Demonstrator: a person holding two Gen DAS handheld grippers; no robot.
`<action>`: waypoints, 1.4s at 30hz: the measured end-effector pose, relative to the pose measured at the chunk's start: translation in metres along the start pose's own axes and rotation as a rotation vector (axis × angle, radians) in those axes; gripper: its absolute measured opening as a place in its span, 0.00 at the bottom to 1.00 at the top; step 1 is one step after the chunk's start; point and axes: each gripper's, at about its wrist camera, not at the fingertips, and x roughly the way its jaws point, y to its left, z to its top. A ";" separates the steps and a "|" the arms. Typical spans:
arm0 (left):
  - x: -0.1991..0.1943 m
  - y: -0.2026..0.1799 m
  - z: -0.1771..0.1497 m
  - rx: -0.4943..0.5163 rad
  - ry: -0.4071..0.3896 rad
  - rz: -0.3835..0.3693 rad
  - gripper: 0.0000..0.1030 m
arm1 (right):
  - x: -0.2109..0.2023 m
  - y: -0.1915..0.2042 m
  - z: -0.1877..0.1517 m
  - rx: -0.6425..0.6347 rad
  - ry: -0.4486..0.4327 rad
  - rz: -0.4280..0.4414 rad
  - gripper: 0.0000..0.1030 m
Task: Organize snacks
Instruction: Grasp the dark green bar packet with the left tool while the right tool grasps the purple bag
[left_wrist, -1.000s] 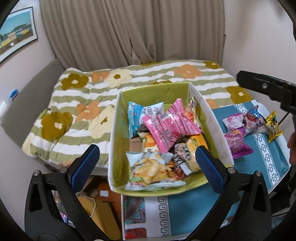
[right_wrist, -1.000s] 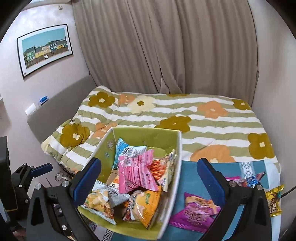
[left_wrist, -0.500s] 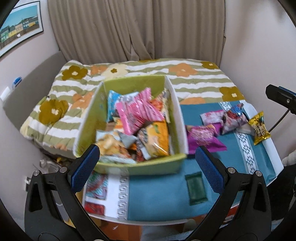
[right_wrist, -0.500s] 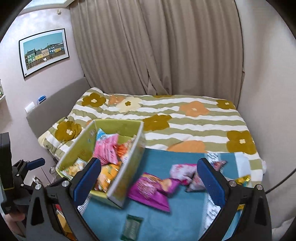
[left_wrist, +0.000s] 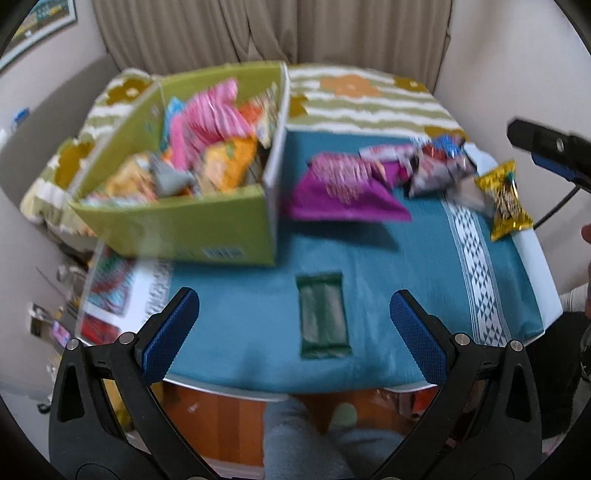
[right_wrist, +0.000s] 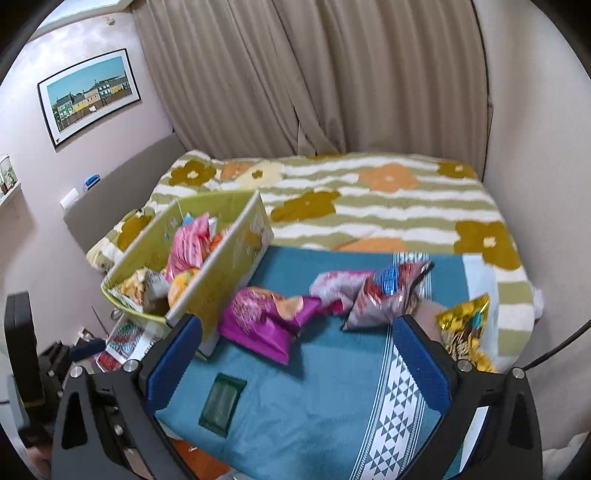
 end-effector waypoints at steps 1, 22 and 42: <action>0.006 -0.001 -0.002 0.000 0.014 -0.007 0.99 | 0.003 -0.004 -0.003 0.008 0.008 0.005 1.00; 0.123 -0.020 -0.027 0.042 0.269 -0.056 0.65 | 0.128 -0.020 -0.017 0.176 0.207 0.108 1.00; 0.133 -0.025 -0.012 0.119 0.285 -0.087 0.42 | 0.201 -0.019 -0.021 0.394 0.335 0.280 1.00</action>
